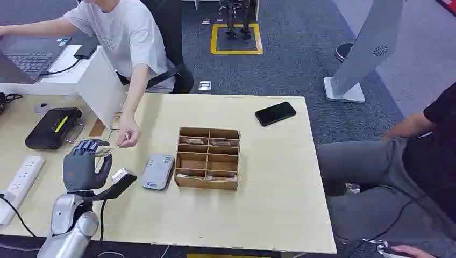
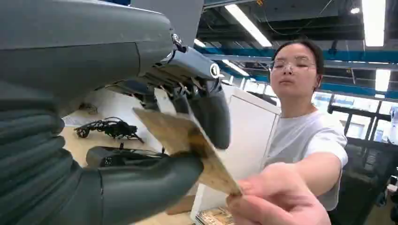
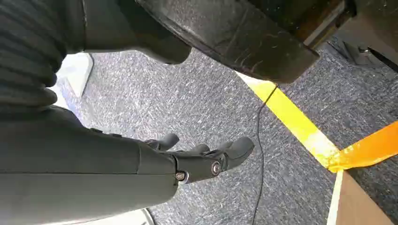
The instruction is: Pass the card to the sensor for recognition and then transmit it.
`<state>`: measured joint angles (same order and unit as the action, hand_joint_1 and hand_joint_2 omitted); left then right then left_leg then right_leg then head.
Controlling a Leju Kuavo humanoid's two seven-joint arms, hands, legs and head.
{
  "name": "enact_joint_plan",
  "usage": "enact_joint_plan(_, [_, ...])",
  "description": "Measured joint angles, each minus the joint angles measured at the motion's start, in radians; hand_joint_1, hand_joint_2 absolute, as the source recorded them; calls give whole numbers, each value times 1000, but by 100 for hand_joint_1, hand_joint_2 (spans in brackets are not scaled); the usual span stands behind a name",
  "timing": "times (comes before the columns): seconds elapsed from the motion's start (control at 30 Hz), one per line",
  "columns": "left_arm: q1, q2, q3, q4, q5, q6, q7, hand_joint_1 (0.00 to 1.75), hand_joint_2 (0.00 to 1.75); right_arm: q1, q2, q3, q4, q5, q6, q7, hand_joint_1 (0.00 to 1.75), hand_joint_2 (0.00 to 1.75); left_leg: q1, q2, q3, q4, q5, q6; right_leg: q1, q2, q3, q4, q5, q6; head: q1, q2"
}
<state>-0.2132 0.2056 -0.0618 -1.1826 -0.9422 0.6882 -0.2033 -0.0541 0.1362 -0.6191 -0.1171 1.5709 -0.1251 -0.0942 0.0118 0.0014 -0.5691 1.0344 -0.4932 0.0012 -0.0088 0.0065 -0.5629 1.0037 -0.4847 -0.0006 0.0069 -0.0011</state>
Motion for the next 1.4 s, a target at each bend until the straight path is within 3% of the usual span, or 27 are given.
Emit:
enact_joint_plan(0.5, [-3,16,-29,5,50,0,3,175,175,0,0,0,-3,0,1,-1,0,175,0,0,0,0,0,0,0,0,0,0,0,0,0,0])
enact_joint_plan(0.67, [-3,19,-35,4,254,-44,-99,175,175,1,0,0,-3,0,-2,-7,0,175,0,0,0,0,0,0,0,0,0,0,0,0,0,0])
enact_joint_plan(0.8, [-3,19,-35,0,321,-90,-110,175,175,1,0,0,-3,0,-6,-8,0,175,0,0,0,0,0,0,0,0,0,0,0,0,0,0])
enact_joint_plan(0.97, [-2,4,-48,-39,522,-322,-59,175,175,3,0,-2,-2,-2,-25,-8,0,175,0,0,0,0,0,0,0,0,0,0,0,0,0,0])
enact_joint_plan(1.1, [0,-22,-67,-64,672,-431,1,175,175,4,1,-9,3,0,-47,-8,0,175,0,0,0,0,0,0,0,0,0,0,0,0,0,0])
enact_joint_plan(1.23, [2,-58,-75,-66,862,-472,31,175,175,4,3,-14,8,0,-66,-8,0,175,0,0,0,0,0,0,0,0,0,0,0,0,0,0])
enact_joint_plan(1.4, [-7,-82,-96,-61,928,-400,82,175,175,4,3,-24,14,0,-74,-3,0,175,0,0,0,0,0,0,0,0,0,0,0,0,0,0])
